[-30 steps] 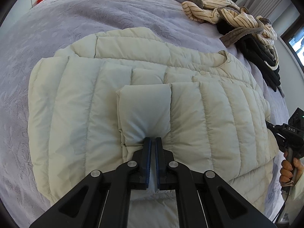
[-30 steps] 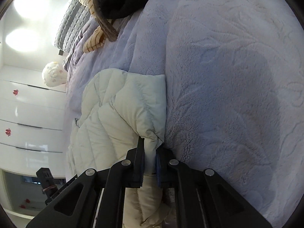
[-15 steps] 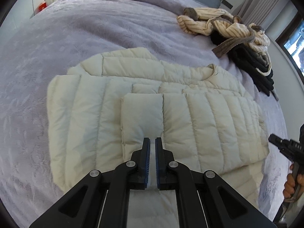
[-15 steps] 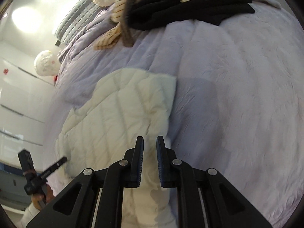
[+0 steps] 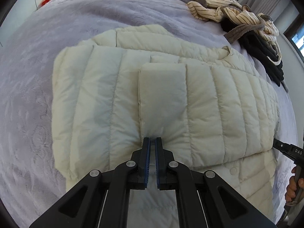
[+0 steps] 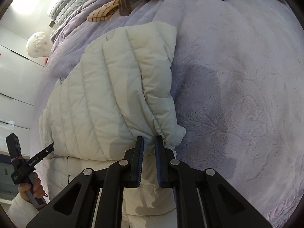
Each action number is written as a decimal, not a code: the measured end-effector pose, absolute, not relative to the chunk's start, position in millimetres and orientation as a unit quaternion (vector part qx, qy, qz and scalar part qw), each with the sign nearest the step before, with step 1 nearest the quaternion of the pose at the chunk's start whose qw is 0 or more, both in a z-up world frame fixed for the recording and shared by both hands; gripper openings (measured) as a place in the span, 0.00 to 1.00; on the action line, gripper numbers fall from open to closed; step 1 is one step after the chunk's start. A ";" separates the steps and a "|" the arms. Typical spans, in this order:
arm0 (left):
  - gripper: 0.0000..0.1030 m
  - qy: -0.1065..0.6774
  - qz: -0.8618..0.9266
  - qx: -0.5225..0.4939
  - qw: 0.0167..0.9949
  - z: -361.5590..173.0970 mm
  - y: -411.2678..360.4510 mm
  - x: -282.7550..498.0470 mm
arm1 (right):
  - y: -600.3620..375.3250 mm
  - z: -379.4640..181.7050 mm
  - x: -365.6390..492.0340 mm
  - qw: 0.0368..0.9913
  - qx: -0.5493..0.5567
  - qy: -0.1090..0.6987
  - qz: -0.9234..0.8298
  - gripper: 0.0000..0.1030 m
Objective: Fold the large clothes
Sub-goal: 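Open both tools and move them to the jacket hem, then grasp the jacket hem with both tools and lift it toward the collar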
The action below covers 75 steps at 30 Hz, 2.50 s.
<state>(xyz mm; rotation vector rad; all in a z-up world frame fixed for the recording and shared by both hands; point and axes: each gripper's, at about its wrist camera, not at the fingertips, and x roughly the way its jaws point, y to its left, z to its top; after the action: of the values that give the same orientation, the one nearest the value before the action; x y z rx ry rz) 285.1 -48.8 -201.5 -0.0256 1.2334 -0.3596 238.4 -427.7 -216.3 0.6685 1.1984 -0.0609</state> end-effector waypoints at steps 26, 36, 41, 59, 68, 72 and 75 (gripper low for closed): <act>1.00 0.583 -0.119 0.004 0.803 -123.9 -0.6 197.3 | -387.4 -130.1 171.8 0.755 0.333 0.564 -0.025 0.40; 1.00 0.602 -0.108 0.040 0.790 -118.2 19.0 155.7 | -370.1 -103.3 138.8 0.766 0.324 0.555 -0.019 1.00; 1.00 0.616 -0.091 0.042 0.781 -126.4 29.3 140.7 | -363.9 -117.9 123.1 0.738 0.345 0.580 -0.019 1.00; 1.00 0.702 -0.142 -0.031 0.697 -180.7 84.3 97.4 | -386.7 -171.1 61.5 0.647 0.401 0.642 -0.091 1.00; 1.00 0.718 -0.191 -0.074 0.665 -199.8 81.9 79.6 | -383.9 -210.3 9.4 0.587 0.524 0.611 -0.083 1.00; 1.00 0.725 -0.211 -0.087 0.651 -202.1 67.0 76.9 | -377.6 -212.5 9.7 0.583 0.545 0.598 -0.072 1.00; 1.00 0.728 -0.212 -0.086 0.646 -207.7 56.4 76.0 | -372.8 -216.9 11.5 0.581 0.563 0.585 -0.063 1.00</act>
<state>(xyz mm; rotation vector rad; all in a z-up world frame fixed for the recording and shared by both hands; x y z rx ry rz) 76.0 56.4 -207.7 -0.1957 1.6571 -0.4825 11.5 -372.8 -216.9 1.3147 1.3661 -0.1469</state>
